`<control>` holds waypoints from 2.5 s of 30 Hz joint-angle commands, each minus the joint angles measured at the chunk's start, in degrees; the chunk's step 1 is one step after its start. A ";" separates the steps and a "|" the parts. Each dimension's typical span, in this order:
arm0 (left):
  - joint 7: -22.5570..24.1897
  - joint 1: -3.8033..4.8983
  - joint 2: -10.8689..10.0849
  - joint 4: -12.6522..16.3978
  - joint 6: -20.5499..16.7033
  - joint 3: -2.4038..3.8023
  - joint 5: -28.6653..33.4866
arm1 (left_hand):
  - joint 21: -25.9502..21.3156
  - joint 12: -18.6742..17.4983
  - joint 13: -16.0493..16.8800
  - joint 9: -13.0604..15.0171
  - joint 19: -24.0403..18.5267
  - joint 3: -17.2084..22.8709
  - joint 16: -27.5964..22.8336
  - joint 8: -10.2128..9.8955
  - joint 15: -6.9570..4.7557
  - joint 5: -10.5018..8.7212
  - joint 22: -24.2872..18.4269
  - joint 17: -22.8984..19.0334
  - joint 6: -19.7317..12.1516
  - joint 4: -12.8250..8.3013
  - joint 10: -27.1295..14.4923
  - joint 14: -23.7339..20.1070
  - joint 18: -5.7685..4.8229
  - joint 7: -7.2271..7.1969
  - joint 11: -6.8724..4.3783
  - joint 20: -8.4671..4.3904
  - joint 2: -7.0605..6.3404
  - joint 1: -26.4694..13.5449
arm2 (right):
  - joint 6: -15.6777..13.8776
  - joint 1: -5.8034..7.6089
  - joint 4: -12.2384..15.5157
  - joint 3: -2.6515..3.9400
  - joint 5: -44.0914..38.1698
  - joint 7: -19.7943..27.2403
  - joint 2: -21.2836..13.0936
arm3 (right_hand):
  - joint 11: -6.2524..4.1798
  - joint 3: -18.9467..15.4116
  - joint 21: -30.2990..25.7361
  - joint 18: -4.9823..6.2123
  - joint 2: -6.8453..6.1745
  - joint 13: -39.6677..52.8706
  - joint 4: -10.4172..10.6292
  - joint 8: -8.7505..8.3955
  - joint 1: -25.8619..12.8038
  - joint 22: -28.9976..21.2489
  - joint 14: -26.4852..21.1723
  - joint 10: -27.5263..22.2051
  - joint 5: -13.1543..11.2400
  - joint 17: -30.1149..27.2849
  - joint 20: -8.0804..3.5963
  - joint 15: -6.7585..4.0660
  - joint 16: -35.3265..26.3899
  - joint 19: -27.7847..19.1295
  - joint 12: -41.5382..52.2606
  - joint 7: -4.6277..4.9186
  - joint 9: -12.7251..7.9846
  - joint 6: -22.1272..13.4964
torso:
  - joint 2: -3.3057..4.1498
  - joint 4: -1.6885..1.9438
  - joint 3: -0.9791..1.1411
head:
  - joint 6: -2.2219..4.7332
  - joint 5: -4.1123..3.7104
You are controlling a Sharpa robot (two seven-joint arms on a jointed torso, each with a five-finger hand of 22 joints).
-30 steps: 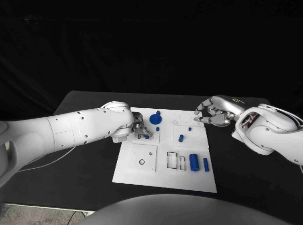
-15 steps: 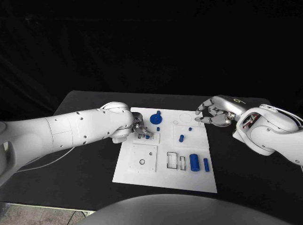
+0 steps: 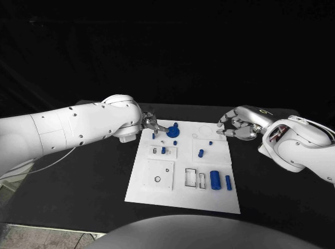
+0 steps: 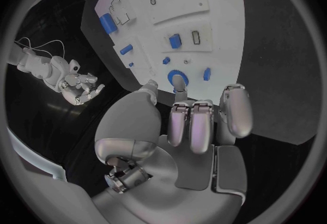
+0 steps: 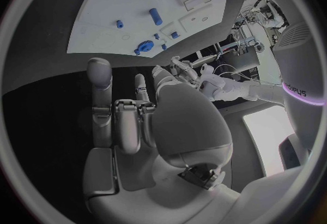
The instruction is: Assemble the parts on the task board
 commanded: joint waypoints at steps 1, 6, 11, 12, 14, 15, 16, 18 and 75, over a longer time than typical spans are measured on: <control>-0.22 0.47 -0.10 -0.74 1.84 0.02 -0.11 | 0.48 -0.08 15.08 0.20 0.69 0.40 0.14 -0.04 -0.59 1.32 6.18 15.09 0.41 -1.08 5.98 6.07 -0.11 -0.14 -0.48 -0.12 0.30 2.52 | -0.07 -0.07 -0.11 0.01 0.06 -0.02 0.03 | 0.34 -0.09 -0.21 0.56 0.70 14.82 -0.29 -0.11 0.08 -0.04 4.42 5.67 0.38 8.89 -0.04 0.33 -0.36 -0.51 -0.04 0.08 0.09 0.40 | 0.11 -0.03 -0.03 | 0.01 -0.02; -0.55 0.71 0.22 -2.58 3.47 -0.03 -0.12 | 0.59 -0.08 15.08 0.26 0.88 0.40 0.14 -0.14 -0.63 1.68 6.35 15.09 0.43 -1.24 5.98 6.07 -0.17 -0.17 -0.53 -0.17 0.34 3.10 | -0.13 -0.14 -0.21 0.01 0.14 0.08 0.01 | 0.34 -0.09 -0.16 0.55 0.71 14.77 -0.29 -0.11 0.08 -0.01 4.42 5.61 0.40 8.86 -0.04 0.33 -0.38 -0.50 -0.10 0.09 0.09 0.42 | 0.16 -0.02 -0.07 | 0.01 0.09; -0.21 0.39 1.25 -5.35 3.74 -0.14 -0.89 | 0.60 -0.08 15.08 0.27 0.90 0.40 0.14 -0.16 -0.64 1.74 6.37 15.09 0.43 -1.27 5.98 6.07 -0.17 -0.17 -0.54 -0.18 0.35 3.20 | -0.16 -0.39 -0.39 0.01 0.26 0.23 0.11 | 0.34 -0.08 -0.22 0.56 0.73 14.74 -0.29 -0.11 0.07 -0.03 4.42 5.58 0.43 8.89 -0.03 0.33 -0.36 -0.51 -0.13 0.08 0.09 0.44 | 0.15 -0.01 -0.04 | 0.01 0.37; 0.05 0.21 1.59 -6.11 3.53 -0.16 -1.06 | 0.60 -0.08 15.08 0.27 0.91 0.40 0.14 -0.16 -0.64 1.74 6.38 15.09 0.43 -1.27 5.98 6.07 -0.17 -0.17 -0.54 -0.18 0.35 3.20 | -0.17 -0.47 -0.43 0.01 0.29 0.27 0.15 | 0.34 -0.08 -0.22 0.56 0.73 14.74 -0.29 -0.11 0.07 -0.03 4.42 5.58 0.43 8.89 -0.03 0.33 -0.36 -0.51 -0.13 0.08 0.09 0.44 | 0.16 -0.02 -0.05 | 0.01 0.44; 0.68 -0.25 2.32 -7.72 3.01 -0.17 -1.32 | 0.64 -0.08 15.08 0.28 0.97 0.36 0.14 -0.18 -0.64 1.80 6.43 15.09 0.46 -1.15 5.98 6.07 -0.19 -0.16 -0.54 -0.20 0.44 3.16 | -0.27 -0.60 -0.48 0.01 0.39 0.38 0.23 | 0.35 -0.06 -0.26 0.57 0.79 14.70 -0.29 -0.10 0.08 -0.03 4.43 5.55 0.57 8.91 -0.02 0.34 -0.34 -0.52 -0.17 0.08 0.11 0.50 | 0.16 -0.06 -0.04 | 0.01 0.45; 1.06 -0.51 2.70 -8.53 2.71 -0.17 -1.46 | 0.67 -0.08 15.08 0.30 1.01 0.31 0.14 -0.19 -0.65 1.84 6.46 15.09 0.50 -1.04 5.98 6.07 -0.20 -0.16 -0.54 -0.20 0.49 3.10 | -0.36 -0.65 -0.48 0.01 0.42 0.45 0.25 | 0.35 -0.06 -0.26 0.57 0.79 14.70 -0.29 -0.10 0.08 -0.03 4.43 5.55 0.57 8.91 -0.02 0.34 -0.34 -0.52 -0.17 0.08 0.11 0.50 | 0.17 -0.09 -0.04 | 0.01 0.42; 1.46 -0.76 3.08 -9.33 2.36 -0.16 -1.60 | 0.70 -0.08 15.08 0.33 1.06 0.26 0.14 -0.17 -0.65 1.87 6.51 15.09 0.55 -0.92 5.98 6.07 -0.21 -0.16 -0.54 -0.21 0.54 3.04 | -0.47 -0.68 -0.46 0.01 0.45 0.51 0.26 | 0.35 -0.05 -0.26 0.57 0.81 14.71 -0.29 -0.10 0.08 -0.02 4.43 5.55 0.62 8.92 -0.02 0.34 -0.33 -0.52 -0.17 0.08 0.11 0.52 | 0.19 -0.13 -0.05 | 0.01 0.36; 2.30 -1.18 3.89 -10.93 1.63 -0.16 -1.86 | 0.80 -0.08 15.08 0.45 1.21 0.15 0.14 -0.07 -0.67 1.93 6.63 15.09 0.72 -0.74 5.98 6.07 -0.25 -0.18 -0.55 -0.23 0.60 2.97 | -0.63 -0.73 -0.39 0.01 0.49 0.59 0.21 | 0.35 -0.03 -0.25 0.56 0.85 14.71 -0.31 -0.10 0.09 0.01 4.44 5.55 0.79 8.94 -0.01 0.35 -0.31 -0.51 -0.17 0.08 0.11 0.57 | 0.24 -0.17 -0.07 | 0.01 0.25; 7.20 -5.99 10.63 -24.53 6.18 -0.13 -2.82 | -1.51 -0.08 15.08 4.37 -0.91 -4.46 0.14 -0.25 0.24 -0.11 5.97 15.09 -3.06 0.48 5.98 6.07 0.25 1.00 0.50 0.46 1.84 1.47 | -0.21 -0.79 -0.15 0.01 0.72 0.23 -0.21 | 0.38 0.06 -0.64 0.62 1.16 14.57 -0.16 -0.19 -0.09 -0.06 4.41 5.40 1.76 8.82 0.02 0.37 -0.42 -0.56 -0.33 0.10 0.11 0.70 | 0.11 -0.03 -0.02 | 0.01 0.16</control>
